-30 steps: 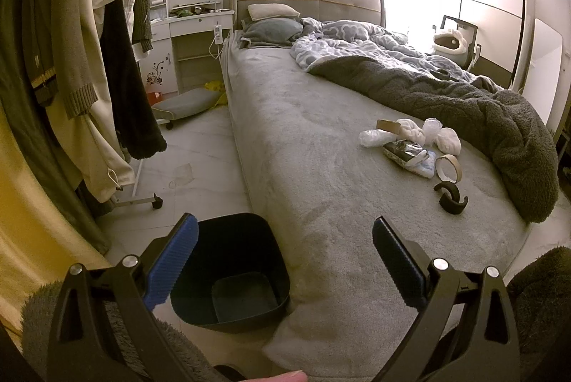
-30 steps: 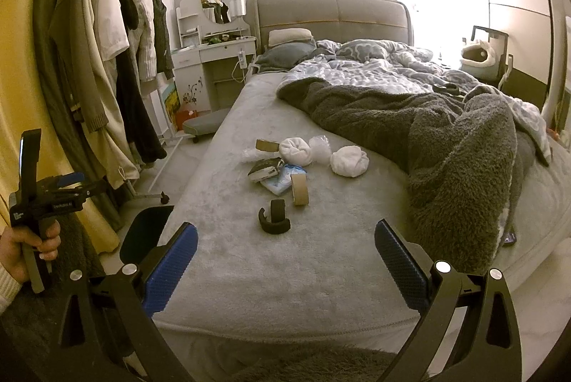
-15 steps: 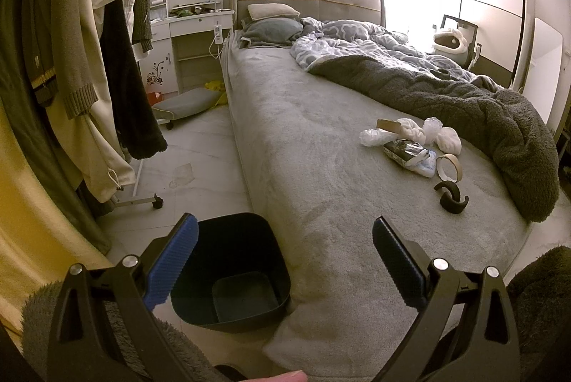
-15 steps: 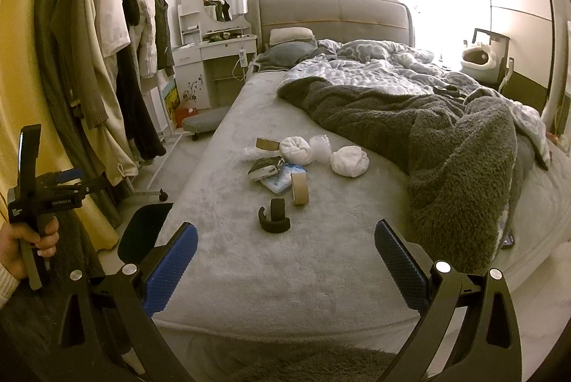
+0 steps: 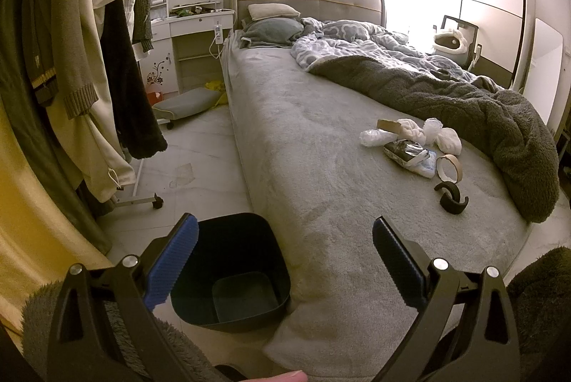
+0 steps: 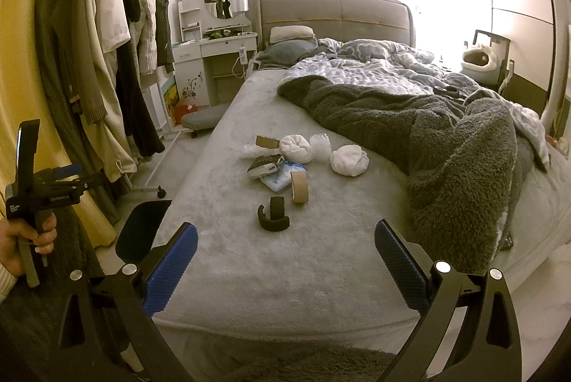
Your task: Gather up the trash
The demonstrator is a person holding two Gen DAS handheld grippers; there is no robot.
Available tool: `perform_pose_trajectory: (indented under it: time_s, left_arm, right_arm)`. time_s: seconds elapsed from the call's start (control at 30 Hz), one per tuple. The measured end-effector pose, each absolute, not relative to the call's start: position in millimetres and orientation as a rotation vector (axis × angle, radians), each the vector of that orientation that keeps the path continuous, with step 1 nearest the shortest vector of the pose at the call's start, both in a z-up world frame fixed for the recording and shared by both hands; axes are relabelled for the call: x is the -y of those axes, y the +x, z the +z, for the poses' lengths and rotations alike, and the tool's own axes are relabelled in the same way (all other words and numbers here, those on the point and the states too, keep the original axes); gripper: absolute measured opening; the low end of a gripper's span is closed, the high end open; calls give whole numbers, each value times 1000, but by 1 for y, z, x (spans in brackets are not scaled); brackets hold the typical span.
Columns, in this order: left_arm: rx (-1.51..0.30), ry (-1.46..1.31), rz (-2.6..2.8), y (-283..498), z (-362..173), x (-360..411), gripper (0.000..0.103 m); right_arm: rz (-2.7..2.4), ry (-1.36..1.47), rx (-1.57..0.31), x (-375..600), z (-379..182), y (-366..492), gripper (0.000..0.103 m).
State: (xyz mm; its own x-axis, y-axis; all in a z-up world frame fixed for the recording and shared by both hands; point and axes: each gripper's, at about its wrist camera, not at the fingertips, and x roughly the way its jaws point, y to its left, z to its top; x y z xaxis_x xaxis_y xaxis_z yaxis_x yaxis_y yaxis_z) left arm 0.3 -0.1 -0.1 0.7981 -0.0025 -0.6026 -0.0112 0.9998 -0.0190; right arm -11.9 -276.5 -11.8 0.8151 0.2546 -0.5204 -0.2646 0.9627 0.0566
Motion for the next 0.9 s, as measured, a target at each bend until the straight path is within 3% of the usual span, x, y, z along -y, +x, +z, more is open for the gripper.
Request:
perform_pose_trajectory:
  time_s: [0.9]
  left_arm:
    - [-649,-23,5,0,0,0,100]
  right_arm:
    - [276,-25,-556,275,-14,-11,101]
